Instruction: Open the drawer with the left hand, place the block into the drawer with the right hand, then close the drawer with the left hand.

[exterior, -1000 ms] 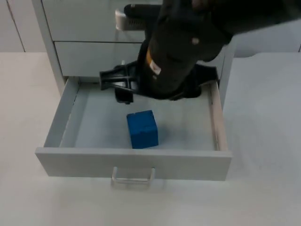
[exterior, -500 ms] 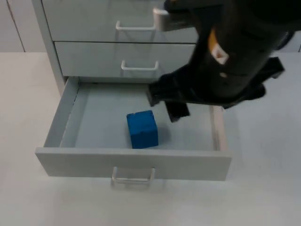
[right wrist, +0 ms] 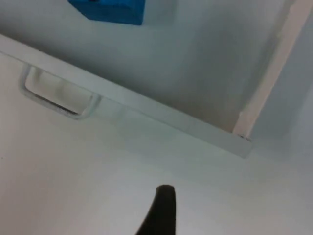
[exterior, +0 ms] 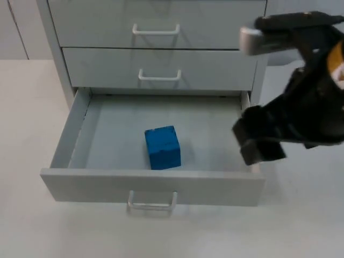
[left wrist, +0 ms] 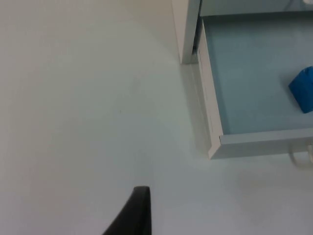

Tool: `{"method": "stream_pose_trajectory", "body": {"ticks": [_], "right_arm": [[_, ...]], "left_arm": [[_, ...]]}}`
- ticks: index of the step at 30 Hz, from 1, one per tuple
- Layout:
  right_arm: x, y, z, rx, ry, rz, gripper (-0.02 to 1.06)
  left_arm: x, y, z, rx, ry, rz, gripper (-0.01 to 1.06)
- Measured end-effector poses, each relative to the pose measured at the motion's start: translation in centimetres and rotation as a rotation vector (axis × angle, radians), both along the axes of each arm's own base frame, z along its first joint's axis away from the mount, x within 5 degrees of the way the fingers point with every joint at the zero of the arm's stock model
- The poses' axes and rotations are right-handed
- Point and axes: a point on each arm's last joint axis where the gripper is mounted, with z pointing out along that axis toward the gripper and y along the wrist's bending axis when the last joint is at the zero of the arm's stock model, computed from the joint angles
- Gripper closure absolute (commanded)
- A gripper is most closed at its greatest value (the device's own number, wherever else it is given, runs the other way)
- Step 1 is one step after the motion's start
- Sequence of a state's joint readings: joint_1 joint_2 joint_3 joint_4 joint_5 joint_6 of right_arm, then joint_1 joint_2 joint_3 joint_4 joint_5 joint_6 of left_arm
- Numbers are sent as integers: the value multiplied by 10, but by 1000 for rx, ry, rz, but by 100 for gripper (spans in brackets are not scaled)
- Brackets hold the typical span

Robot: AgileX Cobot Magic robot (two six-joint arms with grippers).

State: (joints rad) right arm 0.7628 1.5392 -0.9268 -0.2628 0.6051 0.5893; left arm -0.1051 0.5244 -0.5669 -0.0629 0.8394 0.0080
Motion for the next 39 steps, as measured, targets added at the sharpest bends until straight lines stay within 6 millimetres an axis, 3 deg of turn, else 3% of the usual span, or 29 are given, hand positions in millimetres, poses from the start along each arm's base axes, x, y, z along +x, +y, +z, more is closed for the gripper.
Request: {"method": "stream_pose_trajectory", "body": {"ticks": [8,9,12,14,19,24,29,39], "right_arm": [[13,-59,13,18,-20,-112,30],[13,-59,13,18,-20,-112,30],[14,-88,19,19,-14,-169,30],[13,-97,20,15,-12,-177,30],[9,-143,30,-2,26,-256,30],[2,-171,37,-29,53,-308,30],[-7,-183,46,-6,57,-330,30],[-12,-187,50,-45,45,-309,30]], "left_arm": [[0,0,0,7,-1,-6,0],[0,0,0,7,-1,-6,0],[0,0,0,7,-1,-6,0],[0,0,0,7,-1,-6,0],[0,0,0,9,-2,-8,0],[0,0,0,13,-2,-12,0],[0,0,0,13,-2,-12,0],[0,0,0,14,-2,-12,0]]}}
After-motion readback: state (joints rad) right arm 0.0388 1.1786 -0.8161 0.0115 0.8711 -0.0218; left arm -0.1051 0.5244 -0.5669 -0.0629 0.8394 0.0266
